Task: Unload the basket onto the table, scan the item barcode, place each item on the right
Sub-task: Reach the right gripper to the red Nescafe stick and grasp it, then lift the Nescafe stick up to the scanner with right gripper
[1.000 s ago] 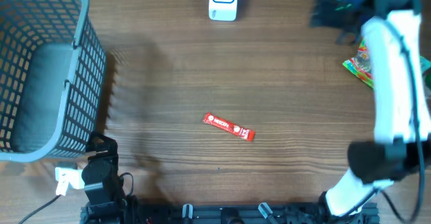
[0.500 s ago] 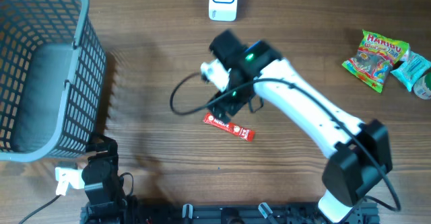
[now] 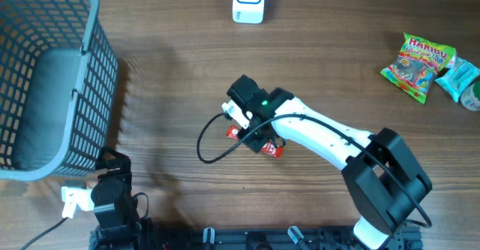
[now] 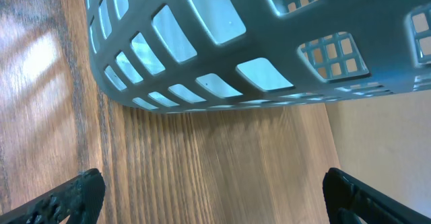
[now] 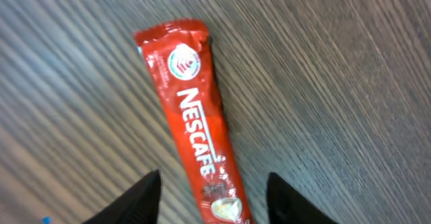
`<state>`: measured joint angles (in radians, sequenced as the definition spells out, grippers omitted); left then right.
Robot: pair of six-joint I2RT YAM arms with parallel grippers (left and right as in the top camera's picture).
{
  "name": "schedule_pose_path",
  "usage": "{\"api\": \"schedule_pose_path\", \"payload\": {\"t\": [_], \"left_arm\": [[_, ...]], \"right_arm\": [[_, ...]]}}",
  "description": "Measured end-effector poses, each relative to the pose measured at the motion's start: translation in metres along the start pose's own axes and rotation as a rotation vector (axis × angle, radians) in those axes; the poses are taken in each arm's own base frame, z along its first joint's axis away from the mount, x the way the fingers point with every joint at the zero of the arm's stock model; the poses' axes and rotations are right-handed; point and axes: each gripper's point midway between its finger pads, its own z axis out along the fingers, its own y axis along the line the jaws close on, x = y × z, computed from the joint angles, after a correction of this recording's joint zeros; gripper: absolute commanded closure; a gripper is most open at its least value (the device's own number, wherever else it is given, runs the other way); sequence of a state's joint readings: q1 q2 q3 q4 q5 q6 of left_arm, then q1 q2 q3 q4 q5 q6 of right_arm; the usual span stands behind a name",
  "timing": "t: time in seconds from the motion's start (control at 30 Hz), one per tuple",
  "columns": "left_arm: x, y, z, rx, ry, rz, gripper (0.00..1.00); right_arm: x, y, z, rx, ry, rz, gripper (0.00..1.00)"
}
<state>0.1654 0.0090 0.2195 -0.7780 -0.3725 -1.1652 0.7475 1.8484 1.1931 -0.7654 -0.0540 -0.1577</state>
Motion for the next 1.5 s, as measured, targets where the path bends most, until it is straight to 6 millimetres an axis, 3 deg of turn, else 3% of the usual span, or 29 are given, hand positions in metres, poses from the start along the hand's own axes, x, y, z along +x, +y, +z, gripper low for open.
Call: {"api": "schedule_pose_path", "payload": {"t": [0.1, 0.3, 0.33, 0.4, 0.57, 0.73, 0.8, 0.87, 0.9, 0.93, 1.0, 1.07, 1.2, 1.33, 1.5], "left_arm": [[0.0, 0.0, 0.0, 0.0, 0.0, 0.0, 0.0], [0.0, 0.0, 0.0, 0.0, 0.0, 0.0, 0.0], [0.0, 0.0, 0.0, 0.0, 0.0, 0.0, 0.0], [0.0, 0.0, 0.0, 0.0, 0.0, 0.0, 0.0], [0.0, 0.0, 0.0, 0.0, 0.0, 0.0, 0.0], [0.0, 0.0, 0.0, 0.0, 0.0, 0.0, 0.0], [0.0, 0.0, 0.0, 0.0, 0.0, 0.0, 0.0], [0.0, 0.0, 0.0, 0.0, 0.0, 0.0, 0.0], [0.0, 0.0, 0.0, 0.0, 0.0, 0.0, 0.0], [0.0, 0.0, 0.0, 0.0, 0.0, 0.0, 0.0], [0.0, 0.0, 0.0, 0.0, 0.0, 0.0, 0.0], [0.0, 0.0, 0.0, 0.0, 0.0, 0.0, 0.0], [0.0, 0.0, 0.0, 0.0, 0.0, 0.0, 0.0], [0.0, 0.0, 0.0, 0.0, 0.0, 0.0, 0.0], [0.0, 0.0, 0.0, 0.0, 0.0, 0.0, 0.0]], "right_arm": [[0.004, -0.002, 0.008, 0.012, -0.005, 0.0, 0.36], [0.006, -0.002, 0.019, 0.014, -0.029, 0.002, 0.42], [0.005, -0.002, 0.02, 0.015, -0.034, 0.005, 0.47], [0.003, -0.002, 0.023, 0.015, -0.041, 0.019, 0.7], [-0.003, -0.01, 0.031, 0.049, -0.036, 0.076, 0.95], [0.005, -0.001, 0.027, -0.01, 0.049, 0.177, 0.96], [0.025, 0.026, 0.018, -0.145, 0.196, 0.259, 0.96], [0.03, 0.051, -0.005, -0.281, 0.304, 0.37, 0.96], [0.026, 0.064, -0.025, -0.356, 0.35, 0.444, 0.96], [-0.001, 0.081, -0.061, -0.479, 0.336, 0.571, 0.96], [-0.022, 0.093, -0.088, -0.583, 0.325, 0.679, 0.96], [-0.031, 0.105, -0.105, -0.669, 0.359, 0.788, 0.96], [-0.042, 0.119, -0.126, -0.821, 0.451, 0.968, 0.96], [-0.049, 0.116, -0.137, -0.901, 0.479, 1.042, 0.96], [-0.078, 0.106, -0.136, -0.977, 0.231, 0.8, 0.96]]}}
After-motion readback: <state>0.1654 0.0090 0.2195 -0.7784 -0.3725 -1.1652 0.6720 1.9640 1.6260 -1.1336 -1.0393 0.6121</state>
